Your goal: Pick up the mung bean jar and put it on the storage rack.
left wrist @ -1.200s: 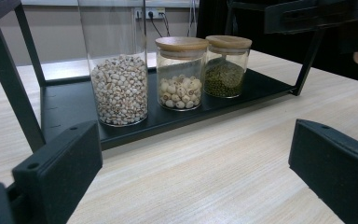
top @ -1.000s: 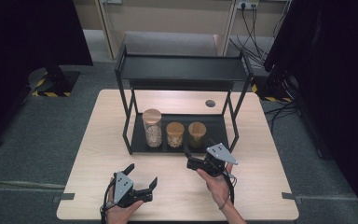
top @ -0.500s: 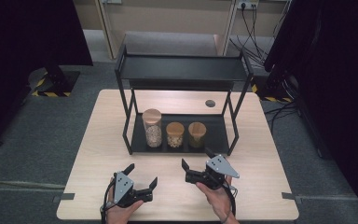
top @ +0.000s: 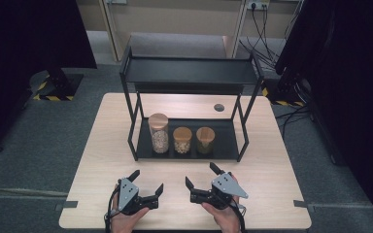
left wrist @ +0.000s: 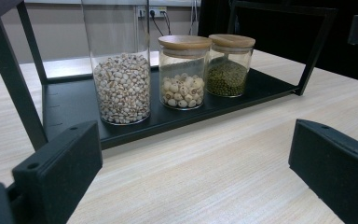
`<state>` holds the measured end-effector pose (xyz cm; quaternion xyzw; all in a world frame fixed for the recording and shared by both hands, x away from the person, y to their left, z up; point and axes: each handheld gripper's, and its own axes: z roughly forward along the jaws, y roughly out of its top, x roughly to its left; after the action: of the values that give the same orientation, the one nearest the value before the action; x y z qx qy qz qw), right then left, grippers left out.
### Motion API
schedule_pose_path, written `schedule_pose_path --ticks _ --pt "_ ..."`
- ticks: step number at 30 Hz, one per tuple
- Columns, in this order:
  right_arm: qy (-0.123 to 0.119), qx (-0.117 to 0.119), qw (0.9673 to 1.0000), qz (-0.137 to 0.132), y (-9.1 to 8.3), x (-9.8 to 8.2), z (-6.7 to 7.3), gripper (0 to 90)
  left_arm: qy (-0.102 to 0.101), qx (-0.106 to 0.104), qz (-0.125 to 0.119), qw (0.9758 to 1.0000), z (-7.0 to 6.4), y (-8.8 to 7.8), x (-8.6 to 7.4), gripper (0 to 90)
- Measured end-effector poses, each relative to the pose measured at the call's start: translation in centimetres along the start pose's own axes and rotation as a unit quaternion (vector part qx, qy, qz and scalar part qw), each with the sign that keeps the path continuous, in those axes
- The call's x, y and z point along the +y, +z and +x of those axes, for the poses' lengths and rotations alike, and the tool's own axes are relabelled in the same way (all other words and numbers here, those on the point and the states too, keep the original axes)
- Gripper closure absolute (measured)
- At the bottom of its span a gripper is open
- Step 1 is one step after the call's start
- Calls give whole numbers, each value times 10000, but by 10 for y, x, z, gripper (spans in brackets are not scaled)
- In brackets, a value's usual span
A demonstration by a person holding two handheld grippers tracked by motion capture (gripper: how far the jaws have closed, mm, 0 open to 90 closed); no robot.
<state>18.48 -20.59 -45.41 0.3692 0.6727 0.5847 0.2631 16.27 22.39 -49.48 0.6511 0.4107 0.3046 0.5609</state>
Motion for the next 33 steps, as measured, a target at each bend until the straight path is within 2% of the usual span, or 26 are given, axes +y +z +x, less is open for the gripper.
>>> schedule_pose_path --ticks 14,22,33 --pt "-54 129 9999 79 -9 -14 2 29 -7 7 -31 10000 1 -1 1 20" --pt "-80 26 9999 126 -9 -19 0 29 18 -20 -75 10000 -1 -2 1 20" --pt "-58 6 9999 135 -8 -20 -1 29 11 -30 -86 10000 -1 -3 1 20"
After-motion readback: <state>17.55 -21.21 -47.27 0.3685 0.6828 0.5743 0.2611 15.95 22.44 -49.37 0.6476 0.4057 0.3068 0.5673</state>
